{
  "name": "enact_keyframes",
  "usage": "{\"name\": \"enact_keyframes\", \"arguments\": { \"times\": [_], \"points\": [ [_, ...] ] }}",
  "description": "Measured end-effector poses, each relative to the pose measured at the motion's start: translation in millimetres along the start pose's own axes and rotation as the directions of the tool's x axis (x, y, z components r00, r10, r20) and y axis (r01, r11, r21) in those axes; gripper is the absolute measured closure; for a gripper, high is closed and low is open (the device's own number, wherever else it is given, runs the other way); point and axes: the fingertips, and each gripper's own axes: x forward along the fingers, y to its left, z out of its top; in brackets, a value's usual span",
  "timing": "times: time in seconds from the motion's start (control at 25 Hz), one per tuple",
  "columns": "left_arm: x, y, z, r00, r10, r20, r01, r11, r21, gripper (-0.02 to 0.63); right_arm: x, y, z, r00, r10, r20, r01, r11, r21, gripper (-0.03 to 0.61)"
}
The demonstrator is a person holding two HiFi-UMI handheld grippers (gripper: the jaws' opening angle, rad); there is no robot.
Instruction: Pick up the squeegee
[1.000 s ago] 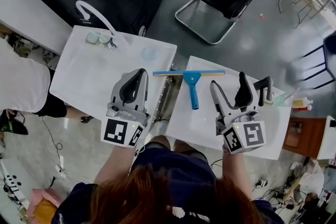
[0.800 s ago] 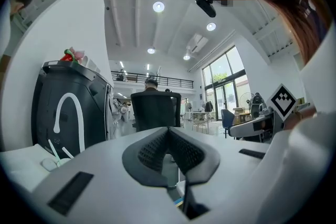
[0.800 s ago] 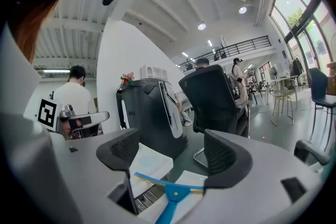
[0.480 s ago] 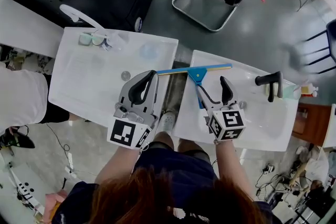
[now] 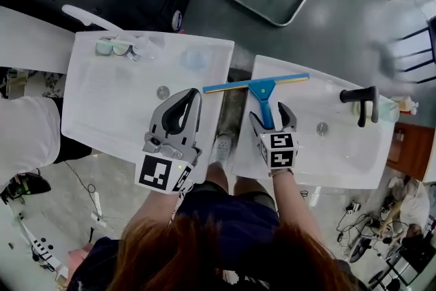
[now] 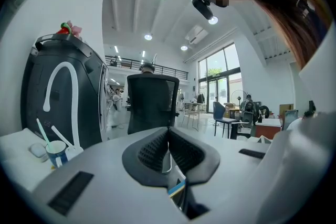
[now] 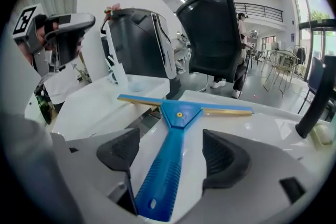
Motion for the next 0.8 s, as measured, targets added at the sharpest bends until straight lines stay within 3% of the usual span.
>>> {"name": "enact_keyframes", "arguments": {
  "times": [0.16, 0.28, 0.56, 0.64, 0.8],
  "points": [
    [-0.9, 7.7, -4.5, 1.000, 0.005, -0.012, -0.005, 1.000, -0.001, 0.592, 14.8, 1.7, -14.5, 0.998, -0.007, -0.065, 0.007, 1.000, -0.003, 0.209],
    [-2.0, 14.3, -5.6, 1.000, 0.010, -0.013, -0.011, 1.000, -0.005, 0.592, 18.8, 3.2, -18.9, 0.996, -0.022, -0.088, 0.020, 1.000, -0.019, 0.266],
    [-7.1, 36.3, -0.5, 0.999, 0.049, 0.002, -0.049, 0.999, -0.002, 0.592, 17.7, 5.8, -19.0, 0.996, -0.053, -0.076, 0.053, 0.999, -0.005, 0.358],
    [-8.5, 40.9, 2.1, 0.998, 0.058, 0.007, -0.058, 0.998, 0.004, 0.592, 16.4, 4.8, -19.2, 0.996, -0.063, -0.067, 0.063, 0.998, 0.006, 0.416],
    [-12.7, 45.2, 7.4, 0.997, 0.070, 0.017, -0.070, 0.997, 0.010, 0.592, 12.9, 2.7, -16.3, 0.997, -0.075, -0.032, 0.076, 0.996, 0.039, 0.419]
  ]
}}
